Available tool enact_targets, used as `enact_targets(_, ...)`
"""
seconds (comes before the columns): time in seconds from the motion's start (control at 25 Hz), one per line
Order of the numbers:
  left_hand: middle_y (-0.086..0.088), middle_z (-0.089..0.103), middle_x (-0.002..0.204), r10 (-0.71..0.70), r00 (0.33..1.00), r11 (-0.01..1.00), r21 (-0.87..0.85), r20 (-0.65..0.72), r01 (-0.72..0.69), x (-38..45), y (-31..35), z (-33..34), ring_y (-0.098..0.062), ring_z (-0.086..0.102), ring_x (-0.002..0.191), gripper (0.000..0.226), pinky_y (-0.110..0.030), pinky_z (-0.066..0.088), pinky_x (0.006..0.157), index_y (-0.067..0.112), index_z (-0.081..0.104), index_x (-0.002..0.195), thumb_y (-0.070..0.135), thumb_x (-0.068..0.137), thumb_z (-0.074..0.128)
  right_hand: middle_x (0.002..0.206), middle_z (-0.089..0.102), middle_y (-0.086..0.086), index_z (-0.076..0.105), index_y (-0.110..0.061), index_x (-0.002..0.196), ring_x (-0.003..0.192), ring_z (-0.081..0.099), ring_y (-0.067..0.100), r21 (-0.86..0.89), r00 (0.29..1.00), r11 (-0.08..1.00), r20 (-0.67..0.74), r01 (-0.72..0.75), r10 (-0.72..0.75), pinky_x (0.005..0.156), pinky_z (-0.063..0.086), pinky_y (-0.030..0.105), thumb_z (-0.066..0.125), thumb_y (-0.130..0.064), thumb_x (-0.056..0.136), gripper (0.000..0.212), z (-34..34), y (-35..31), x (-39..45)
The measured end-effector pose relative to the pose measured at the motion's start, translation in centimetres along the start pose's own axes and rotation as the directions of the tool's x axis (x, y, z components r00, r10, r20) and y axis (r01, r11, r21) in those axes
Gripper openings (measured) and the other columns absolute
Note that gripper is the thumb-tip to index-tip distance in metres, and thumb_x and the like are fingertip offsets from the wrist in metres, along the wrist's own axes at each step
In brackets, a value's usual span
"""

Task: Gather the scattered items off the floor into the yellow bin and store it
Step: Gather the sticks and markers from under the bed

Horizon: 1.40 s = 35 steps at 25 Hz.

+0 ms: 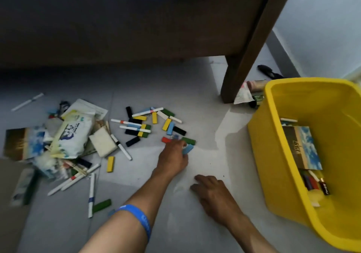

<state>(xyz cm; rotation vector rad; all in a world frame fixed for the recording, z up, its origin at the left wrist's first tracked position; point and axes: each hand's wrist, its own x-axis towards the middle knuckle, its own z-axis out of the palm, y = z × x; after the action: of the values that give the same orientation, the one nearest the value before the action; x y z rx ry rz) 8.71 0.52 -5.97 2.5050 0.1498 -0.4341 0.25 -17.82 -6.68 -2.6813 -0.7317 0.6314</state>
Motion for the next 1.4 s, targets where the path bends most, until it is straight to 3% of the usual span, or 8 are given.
enact_targets(0.2, -0.011, 0.056, 0.133, 0.049, 0.996, 0.991, 0.121, 0.079, -0.058, 1.0, 0.2, 1.8, -0.029, 0.056, 0.116, 0.042, -0.033, 0.045, 0.093, 0.015, 0.049, 0.133, 0.019, 0.092, 0.057, 0.114, 0.056, 0.001, 0.06, -0.018, 0.108, 0.105, 0.052, 0.022, -0.137, 0.989, 0.98, -0.061, -0.144, 0.137, 0.077, 0.045, 0.036, 0.045, -0.02, 0.097, 0.019, -0.2, 1.6, 1.3)
enact_targets(0.28, -0.006, 0.061, 0.127, -0.153, 0.985, 0.975, -0.152, 0.078, 0.163, 1.4, -0.1, 1.0, -0.027, 0.062, 0.108, 0.043, -0.033, 0.049, 0.091, 0.017, 0.054, 0.132, 0.022, 0.09, 0.06, 0.099, 0.064, -0.002, 0.065, -0.017, 0.094, 0.09, 0.059, 0.018, 0.217, 0.928, 0.944, -0.224, -0.25, 0.297, 0.071, 0.046, 0.031, 0.056, -0.024, 0.095, 0.011, -1.2, 1.0, 2.6)
enact_targets(0.44, -0.023, 0.064, 0.106, -0.271, 0.836, 0.256, -0.801, 0.478, 0.541, 0.4, -0.7, -0.9, -0.031, 0.061, 0.071, 0.051, -0.034, 0.052, 0.062, 0.007, 0.067, 0.116, 0.001, 0.076, 0.037, 0.077, 0.073, -0.005, 0.074, -0.024, 0.085, 0.071, 0.069, 0.017, 0.933, 0.761, 0.313, -0.071, -0.178, 0.645, 0.06, 0.056, 0.025, 0.077, -0.026, 0.084, 0.003, -5.0, -1.6, 7.3)
enact_targets(0.6, -0.021, 0.068, 0.103, 0.092, 0.858, -0.047, -0.859, 0.505, 0.51, -1.0, -2.2, -2.4, -0.033, 0.066, 0.088, 0.059, -0.036, 0.051, 0.071, 0.002, 0.065, 0.117, 0.012, 0.068, 0.035, 0.081, 0.076, -0.004, 0.075, -0.031, 0.083, 0.075, 0.074, 0.016, 0.903, 0.889, 0.424, -0.143, -0.061, 0.434, 0.064, 0.06, 0.03, 0.065, -0.03, 0.092, 0.013, -7.1, -3.2, 10.3)
enact_targets(0.84, -0.014, 0.057, 0.066, -0.22, 0.874, -0.047, -0.9, 0.432, 0.433, -1.1, -3.8, -2.5, -0.027, 0.064, 0.066, 0.03, -0.033, 0.048, 0.063, 0.003, 0.07, 0.098, 0.022, 0.088, 0.05, 0.125, 0.059, 0.002, 0.058, -0.022, 0.126, 0.109, 0.055, 0.021, 0.271, 0.902, 0.905, -0.196, -0.327, 0.384, 0.091, 0.05, 0.033, 0.06, -0.021, 0.095, 0.032, -4.9, -1.1, 13.2)
enact_targets(1.12, -0.014, 0.072, 0.089, -0.333, 0.821, -0.276, -0.88, 0.464, 0.386, -0.7, -3.8, -2.3, -0.025, 0.068, 0.074, 0.044, -0.032, 0.053, 0.061, 0.01, 0.068, 0.103, 0.05, 0.091, 0.053, 0.092, 0.071, -0.013, 0.069, -0.033, 0.094, 0.081, 0.067, 0.004, 0.795, 0.921, 0.584, -0.086, -0.166, 0.38, 0.065, 0.052, 0.015, 0.069, -0.04, 0.087, 0.01, -5.1, -3.5, 13.7)
enact_targets(1.24, -0.01, 0.071, 0.078, -0.374, 0.811, -0.329, -0.881, 0.451, 0.338, -0.8, -4.2, -2.3, -0.022, 0.066, 0.068, 0.035, -0.028, 0.05, 0.054, 0.012, 0.068, 0.1, 0.043, 0.09, 0.055, 0.109, 0.067, -0.01, 0.065, -0.028, 0.112, 0.09, 0.064, 0.004, 0.462, 0.892, 0.882, -0.352, -0.097, 0.282, 0.073, 0.05, 0.016, 0.064, -0.032, 0.093, 0.02, -3.9, -4.0, 14.5)
enact_targets(1.4, -0.012, 0.067, 0.07, -0.418, 0.821, -0.341, -0.905, 0.389, 0.255, -1.3, -5.6, -3.3, -0.029, 0.068, 0.065, 0.029, -0.032, 0.054, 0.059, 0.011, 0.076, 0.094, 0.028, 0.081, 0.055, 0.135, 0.054, 0.005, 0.053, -0.02, 0.132, 0.112, 0.059, 0.024, -0.007, 0.964, 0.993, -0.244, -0.115, 0.11, 0.087, 0.053, 0.034, 0.056, -0.027, 0.096, 0.037, -2.4, -4.5, 16.7)
